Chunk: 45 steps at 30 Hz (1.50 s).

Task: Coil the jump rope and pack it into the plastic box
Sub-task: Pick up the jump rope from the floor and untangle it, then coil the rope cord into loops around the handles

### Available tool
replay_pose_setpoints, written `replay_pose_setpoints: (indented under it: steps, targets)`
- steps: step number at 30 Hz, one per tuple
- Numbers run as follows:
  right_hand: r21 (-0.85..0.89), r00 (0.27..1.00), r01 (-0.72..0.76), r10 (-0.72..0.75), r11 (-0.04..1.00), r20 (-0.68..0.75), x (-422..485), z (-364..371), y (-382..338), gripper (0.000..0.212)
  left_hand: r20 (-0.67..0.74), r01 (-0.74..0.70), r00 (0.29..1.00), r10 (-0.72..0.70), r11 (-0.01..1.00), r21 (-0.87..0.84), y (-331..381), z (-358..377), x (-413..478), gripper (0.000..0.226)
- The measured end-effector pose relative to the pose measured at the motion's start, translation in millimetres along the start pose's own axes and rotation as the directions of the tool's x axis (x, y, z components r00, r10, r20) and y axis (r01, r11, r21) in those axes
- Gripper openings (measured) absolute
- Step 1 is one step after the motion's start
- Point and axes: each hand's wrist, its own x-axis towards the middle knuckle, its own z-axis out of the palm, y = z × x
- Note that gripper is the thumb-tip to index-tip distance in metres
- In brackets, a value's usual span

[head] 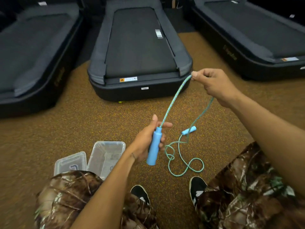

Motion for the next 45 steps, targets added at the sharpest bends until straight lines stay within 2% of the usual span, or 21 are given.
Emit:
replay_pose_setpoints:
  steps: [2,7,10,13,15,21,25,29,34,38,41,45]
  targets:
    - [0.022,1.000,0.004,-0.005,1.000,0.017,-1,0,-2,0.021,0.062,0.025,0.998,-0.025,1.000,0.001,9,2,-4,0.068]
    - [0.071,0.994,0.075,-0.081,0.995,0.078,-3,0,-24,0.020,0.163,-0.145,0.979,0.124,0.982,0.121,25,15,-12,0.030]
    - [0.091,0.985,0.146,-0.153,0.985,0.084,0,-5,-44,0.021,0.192,-0.275,0.946,0.261,0.960,0.049,40,29,-12,0.021]
    - [0.155,0.974,0.183,-0.200,0.971,0.107,3,-10,-61,0.023,0.192,-0.355,0.914,0.359,0.933,-0.055,64,47,-10,0.024]
    - [0.206,0.977,0.182,-0.201,0.962,0.073,7,-12,-69,0.025,0.174,-0.375,0.904,0.391,0.919,-0.119,77,58,-8,0.027]
    - [0.178,0.989,0.128,-0.138,0.976,0.046,18,-18,-79,0.026,0.032,-0.390,0.917,0.399,0.909,-0.145,99,63,-3,0.031]
    - [0.175,0.990,0.122,-0.131,0.977,0.042,18,-21,-78,0.026,0.011,-0.370,0.927,0.374,0.920,-0.130,105,61,-11,0.031]
    - [0.115,0.992,0.086,-0.096,0.990,0.086,14,-14,-69,0.027,0.016,-0.339,0.940,0.342,0.935,-0.102,105,57,-19,0.034]
    - [0.170,0.989,-0.017,-0.008,0.985,0.149,4,-6,-55,0.020,-0.082,-0.354,0.933,0.350,0.934,-0.042,107,49,-23,0.039]
    - [0.197,1.000,0.000,-0.001,0.980,0.008,2,-11,-50,0.023,-0.046,-0.340,0.940,0.339,0.940,-0.017,111,44,-31,0.040]
    - [0.057,0.999,0.037,-0.036,0.998,-0.029,-1,-11,-43,0.025,-0.004,-0.315,0.949,0.315,0.948,-0.045,108,46,-35,0.039]
    - [-0.081,0.993,0.095,-0.088,0.992,0.081,-14,5,-32,0.030,-0.015,-0.324,0.946,0.324,0.941,-0.095,108,46,-31,0.034]
